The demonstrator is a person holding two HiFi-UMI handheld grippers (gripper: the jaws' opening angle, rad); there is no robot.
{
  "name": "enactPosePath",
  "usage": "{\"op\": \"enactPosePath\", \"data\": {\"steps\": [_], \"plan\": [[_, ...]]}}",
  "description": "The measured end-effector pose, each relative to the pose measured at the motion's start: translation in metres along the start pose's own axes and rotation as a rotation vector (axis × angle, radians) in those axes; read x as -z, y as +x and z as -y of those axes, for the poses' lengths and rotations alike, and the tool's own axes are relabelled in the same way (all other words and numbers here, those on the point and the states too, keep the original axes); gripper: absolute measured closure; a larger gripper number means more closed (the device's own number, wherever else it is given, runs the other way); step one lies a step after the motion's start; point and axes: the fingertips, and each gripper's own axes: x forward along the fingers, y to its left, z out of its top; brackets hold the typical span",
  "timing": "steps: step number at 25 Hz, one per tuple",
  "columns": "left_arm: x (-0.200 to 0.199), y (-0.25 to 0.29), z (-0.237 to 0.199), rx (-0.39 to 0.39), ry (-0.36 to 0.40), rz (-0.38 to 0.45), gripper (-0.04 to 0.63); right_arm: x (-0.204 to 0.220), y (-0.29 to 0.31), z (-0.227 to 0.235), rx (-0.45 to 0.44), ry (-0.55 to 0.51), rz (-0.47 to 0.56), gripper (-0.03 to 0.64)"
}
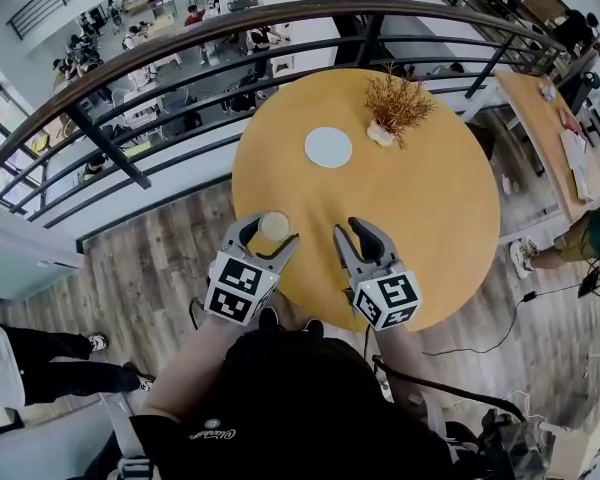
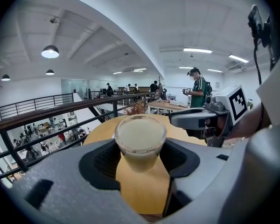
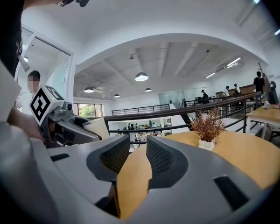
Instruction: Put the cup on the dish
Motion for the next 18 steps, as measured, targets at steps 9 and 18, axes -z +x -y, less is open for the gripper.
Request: {"op": "enactPosePath", "data": {"steps": [9,18], "plan": [[0.011,0.018,-0.013,0.030,-0.004,-0.034,0.334,0.018,0.018,0.005,0.023,0.026,-0.037,0.507],[0.043,0.042,-0.004,0.070,-0.018,-0.124,0.336,0.062,0.015,0.017,0.041,0.064,-0.123,0.506]]}}
